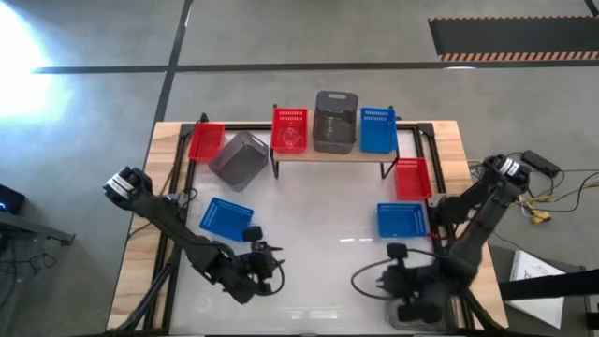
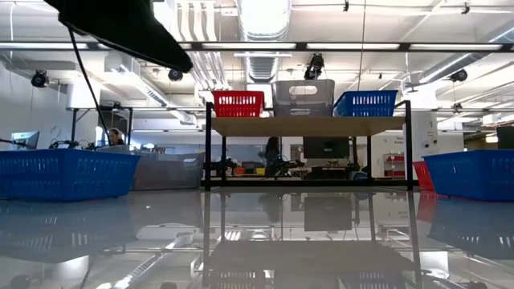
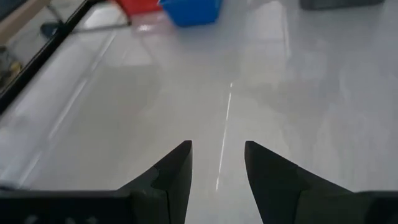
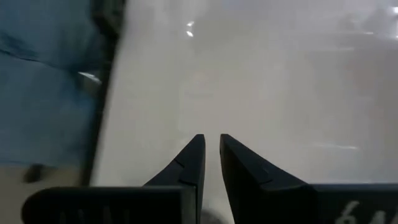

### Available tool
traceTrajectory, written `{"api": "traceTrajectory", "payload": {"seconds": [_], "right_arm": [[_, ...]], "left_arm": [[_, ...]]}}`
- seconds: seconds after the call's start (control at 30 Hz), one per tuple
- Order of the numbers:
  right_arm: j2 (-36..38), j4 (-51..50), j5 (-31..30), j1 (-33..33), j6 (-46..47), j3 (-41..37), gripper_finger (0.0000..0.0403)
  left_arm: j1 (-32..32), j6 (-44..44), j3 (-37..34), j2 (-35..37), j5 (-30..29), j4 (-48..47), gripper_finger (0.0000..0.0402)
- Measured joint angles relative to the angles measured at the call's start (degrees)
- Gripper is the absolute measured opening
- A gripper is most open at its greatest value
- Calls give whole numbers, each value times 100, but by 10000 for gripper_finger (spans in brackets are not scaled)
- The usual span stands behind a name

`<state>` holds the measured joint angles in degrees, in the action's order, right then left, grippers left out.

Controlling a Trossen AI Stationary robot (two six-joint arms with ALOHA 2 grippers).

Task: Stack baskets on shelf by color
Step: Stack the right black bin into the black bin on the shelf

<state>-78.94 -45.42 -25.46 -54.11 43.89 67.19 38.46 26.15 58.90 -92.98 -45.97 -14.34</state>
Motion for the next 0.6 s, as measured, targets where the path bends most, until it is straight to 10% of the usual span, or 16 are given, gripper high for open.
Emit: {"api": "traceTrajectory", "payload": {"seconds": [0.33,0.6], "right_arm": [[-191,-16,2023,-625,1583,274,43],[-576,460,2319,-627,2177,283,43]], "left_arm": [[-77,-1040,-110,-388,-11,1154,132],[-234,-1067,-112,-388,-107,1265,132]]}}
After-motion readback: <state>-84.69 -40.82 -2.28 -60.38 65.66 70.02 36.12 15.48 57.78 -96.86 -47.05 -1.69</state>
